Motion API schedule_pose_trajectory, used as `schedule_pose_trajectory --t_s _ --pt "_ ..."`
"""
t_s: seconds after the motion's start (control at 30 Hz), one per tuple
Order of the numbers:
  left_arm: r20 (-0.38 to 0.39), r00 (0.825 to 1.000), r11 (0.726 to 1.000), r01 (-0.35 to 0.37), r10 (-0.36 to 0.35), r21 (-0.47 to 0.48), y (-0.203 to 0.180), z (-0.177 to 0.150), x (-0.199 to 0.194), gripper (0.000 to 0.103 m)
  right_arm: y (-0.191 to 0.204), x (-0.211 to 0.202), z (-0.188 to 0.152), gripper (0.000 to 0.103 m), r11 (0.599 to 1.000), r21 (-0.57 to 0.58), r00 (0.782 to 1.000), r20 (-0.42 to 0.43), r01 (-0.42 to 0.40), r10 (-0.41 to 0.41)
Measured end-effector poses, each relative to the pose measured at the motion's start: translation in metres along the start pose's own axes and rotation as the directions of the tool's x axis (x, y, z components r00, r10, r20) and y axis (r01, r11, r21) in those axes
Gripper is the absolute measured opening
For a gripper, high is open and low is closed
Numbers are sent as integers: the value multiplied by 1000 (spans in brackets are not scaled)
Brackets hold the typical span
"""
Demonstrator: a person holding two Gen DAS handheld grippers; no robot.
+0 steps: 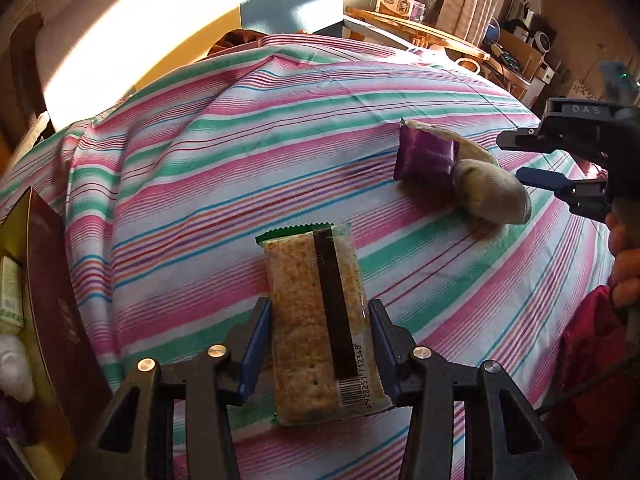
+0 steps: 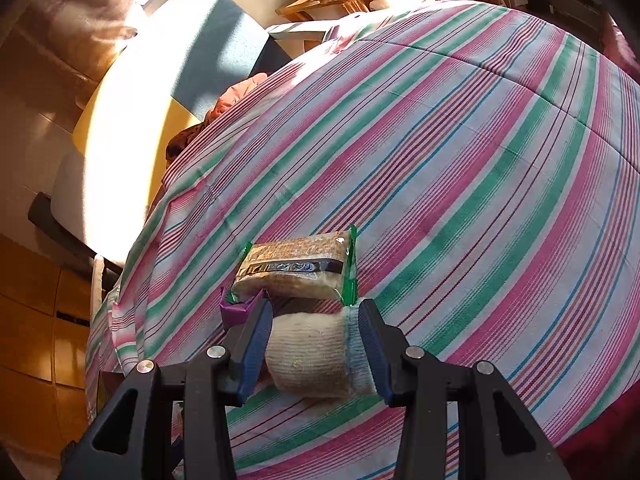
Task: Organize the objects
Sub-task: 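Grasp the cracker packet with the left tool while the right tool grasps the beige sock, then carry the cracker packet over the gold tray with the left tool while the right tool holds the sock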
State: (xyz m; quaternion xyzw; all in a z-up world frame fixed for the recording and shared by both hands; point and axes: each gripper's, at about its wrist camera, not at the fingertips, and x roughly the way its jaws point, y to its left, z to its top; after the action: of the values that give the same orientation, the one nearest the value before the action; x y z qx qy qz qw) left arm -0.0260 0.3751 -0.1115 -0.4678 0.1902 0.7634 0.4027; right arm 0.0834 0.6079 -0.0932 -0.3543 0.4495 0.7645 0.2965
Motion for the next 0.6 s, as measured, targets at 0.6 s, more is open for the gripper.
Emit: schedule_pose_trajectory --t_s 0.6 --pt "21 1000 1000 18 -18 -22 8 -7 1 50 13 5 -1 53 998 -53 999 -35 -17 15"
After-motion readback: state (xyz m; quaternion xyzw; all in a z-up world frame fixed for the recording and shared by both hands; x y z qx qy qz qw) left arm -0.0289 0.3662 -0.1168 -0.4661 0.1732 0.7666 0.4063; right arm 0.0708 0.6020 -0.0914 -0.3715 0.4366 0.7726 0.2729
